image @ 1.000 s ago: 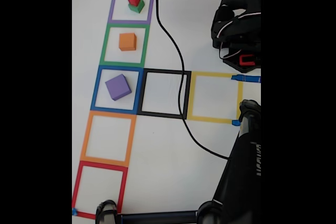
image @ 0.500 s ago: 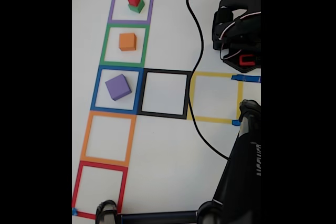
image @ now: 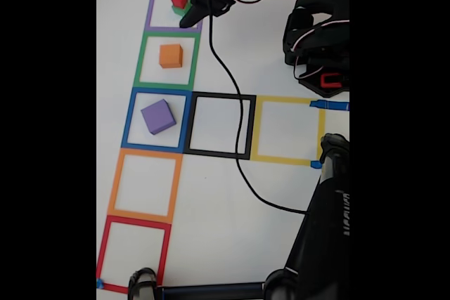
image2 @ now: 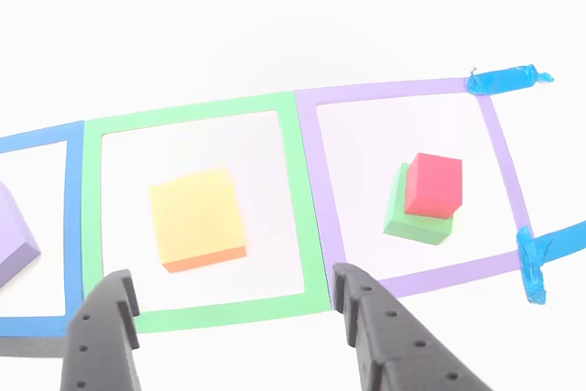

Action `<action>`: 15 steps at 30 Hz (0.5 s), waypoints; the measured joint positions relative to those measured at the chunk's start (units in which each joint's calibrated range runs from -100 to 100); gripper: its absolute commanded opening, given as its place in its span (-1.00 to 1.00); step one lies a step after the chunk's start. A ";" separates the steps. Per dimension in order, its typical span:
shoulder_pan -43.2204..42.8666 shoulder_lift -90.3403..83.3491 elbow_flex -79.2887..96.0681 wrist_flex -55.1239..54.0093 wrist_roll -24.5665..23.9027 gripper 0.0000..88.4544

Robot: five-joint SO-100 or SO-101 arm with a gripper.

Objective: Tower of hanoi

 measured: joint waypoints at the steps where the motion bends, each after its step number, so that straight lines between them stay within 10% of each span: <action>1: 0.12 -0.08 3.36 -3.79 0.00 -0.38; 15: -5.38 14.27 30.10 -54.98 0.00 -0.34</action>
